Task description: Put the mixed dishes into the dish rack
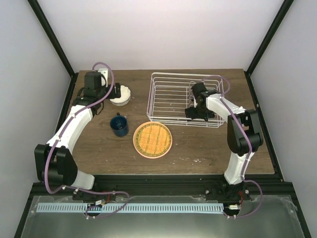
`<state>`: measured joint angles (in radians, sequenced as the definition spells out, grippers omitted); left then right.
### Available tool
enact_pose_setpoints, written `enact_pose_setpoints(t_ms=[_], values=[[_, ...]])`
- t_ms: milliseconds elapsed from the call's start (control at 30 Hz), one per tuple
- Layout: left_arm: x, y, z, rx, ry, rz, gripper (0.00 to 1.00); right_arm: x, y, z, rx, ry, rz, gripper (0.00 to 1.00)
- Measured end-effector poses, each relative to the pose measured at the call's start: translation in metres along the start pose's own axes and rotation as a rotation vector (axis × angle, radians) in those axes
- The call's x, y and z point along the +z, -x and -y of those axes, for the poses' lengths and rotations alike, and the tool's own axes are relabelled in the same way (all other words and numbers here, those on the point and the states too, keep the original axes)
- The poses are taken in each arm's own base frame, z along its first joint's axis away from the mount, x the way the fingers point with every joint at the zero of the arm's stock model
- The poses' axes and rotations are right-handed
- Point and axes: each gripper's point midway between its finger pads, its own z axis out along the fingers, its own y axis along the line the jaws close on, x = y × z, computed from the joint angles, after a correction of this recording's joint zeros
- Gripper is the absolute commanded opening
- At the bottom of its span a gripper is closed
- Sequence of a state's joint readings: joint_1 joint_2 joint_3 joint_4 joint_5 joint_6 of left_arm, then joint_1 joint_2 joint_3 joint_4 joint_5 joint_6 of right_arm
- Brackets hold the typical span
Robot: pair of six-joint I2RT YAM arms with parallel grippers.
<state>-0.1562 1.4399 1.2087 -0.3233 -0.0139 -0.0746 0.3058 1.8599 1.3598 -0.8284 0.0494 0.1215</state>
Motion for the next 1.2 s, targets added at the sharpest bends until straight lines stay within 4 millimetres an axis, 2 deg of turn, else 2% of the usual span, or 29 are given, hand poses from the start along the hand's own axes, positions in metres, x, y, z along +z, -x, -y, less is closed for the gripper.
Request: enact_pose_setpoints(t_ms=[233,500,600,767,867,1200], values=[[0.0,0.0,0.0,0.0,0.0,0.001,1.0,-0.001,-0.008,0.001,-0.028,-0.009,0.017,1.0],[0.0,0.0,0.0,-0.001,0.0,-0.001,1.0,-0.006,-0.007,0.0,-0.041,-0.016,0.026,1.0],[-0.001,0.0,0.0,-0.003,0.0,-0.002,1.0,-0.016,-0.001,0.002,-0.045,-0.029,0.033,1.0],[-0.001,-0.001,0.0,-0.004,0.0,-0.005,1.0,-0.04,0.021,0.004,-0.053,-0.044,0.08,1.0],[-0.002,0.0,0.0,-0.005,-0.001,-0.001,1.0,-0.047,0.025,0.003,-0.053,-0.043,0.086,1.0],[-0.006,0.003,0.0,-0.004,-0.002,0.01,1.0,-0.041,0.024,0.003,-0.071,-0.053,0.09,1.0]])
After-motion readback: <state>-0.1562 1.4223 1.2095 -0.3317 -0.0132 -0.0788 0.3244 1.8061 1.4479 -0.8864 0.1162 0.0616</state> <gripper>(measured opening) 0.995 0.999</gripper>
